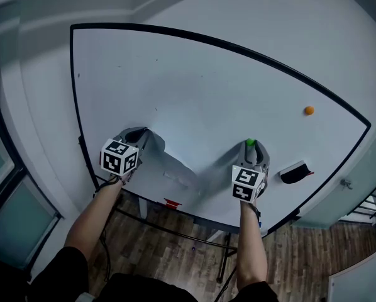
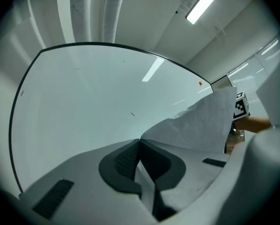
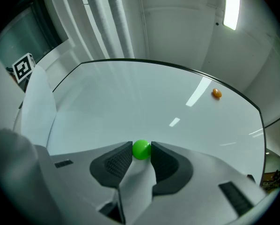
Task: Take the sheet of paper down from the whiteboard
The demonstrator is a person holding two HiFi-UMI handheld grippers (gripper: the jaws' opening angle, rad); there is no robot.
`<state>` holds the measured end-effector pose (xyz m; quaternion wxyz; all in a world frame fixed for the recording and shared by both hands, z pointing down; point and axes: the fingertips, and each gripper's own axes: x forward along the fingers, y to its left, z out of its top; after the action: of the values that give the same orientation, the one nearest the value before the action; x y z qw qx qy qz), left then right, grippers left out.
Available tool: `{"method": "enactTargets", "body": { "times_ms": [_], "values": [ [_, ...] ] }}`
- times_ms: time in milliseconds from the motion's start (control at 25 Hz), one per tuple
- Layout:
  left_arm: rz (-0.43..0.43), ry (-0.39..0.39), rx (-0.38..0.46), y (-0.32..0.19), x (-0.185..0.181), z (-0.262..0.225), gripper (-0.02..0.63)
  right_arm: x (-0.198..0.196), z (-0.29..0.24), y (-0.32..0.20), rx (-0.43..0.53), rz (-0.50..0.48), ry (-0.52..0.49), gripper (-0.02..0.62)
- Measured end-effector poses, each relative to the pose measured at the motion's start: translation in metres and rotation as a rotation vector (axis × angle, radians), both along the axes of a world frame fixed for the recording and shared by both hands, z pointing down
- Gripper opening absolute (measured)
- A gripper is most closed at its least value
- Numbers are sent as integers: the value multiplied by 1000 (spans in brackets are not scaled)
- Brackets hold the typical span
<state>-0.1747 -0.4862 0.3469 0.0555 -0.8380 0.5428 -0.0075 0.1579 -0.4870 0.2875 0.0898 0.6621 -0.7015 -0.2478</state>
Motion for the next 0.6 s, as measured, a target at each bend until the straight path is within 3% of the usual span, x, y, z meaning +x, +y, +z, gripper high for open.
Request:
{"method": "enactTargets", "body": {
  "times_ms": [600],
  "values": [
    [199, -26, 134, 30, 93, -30, 21, 0, 1, 0, -1, -5, -26, 130]
  ]
}}
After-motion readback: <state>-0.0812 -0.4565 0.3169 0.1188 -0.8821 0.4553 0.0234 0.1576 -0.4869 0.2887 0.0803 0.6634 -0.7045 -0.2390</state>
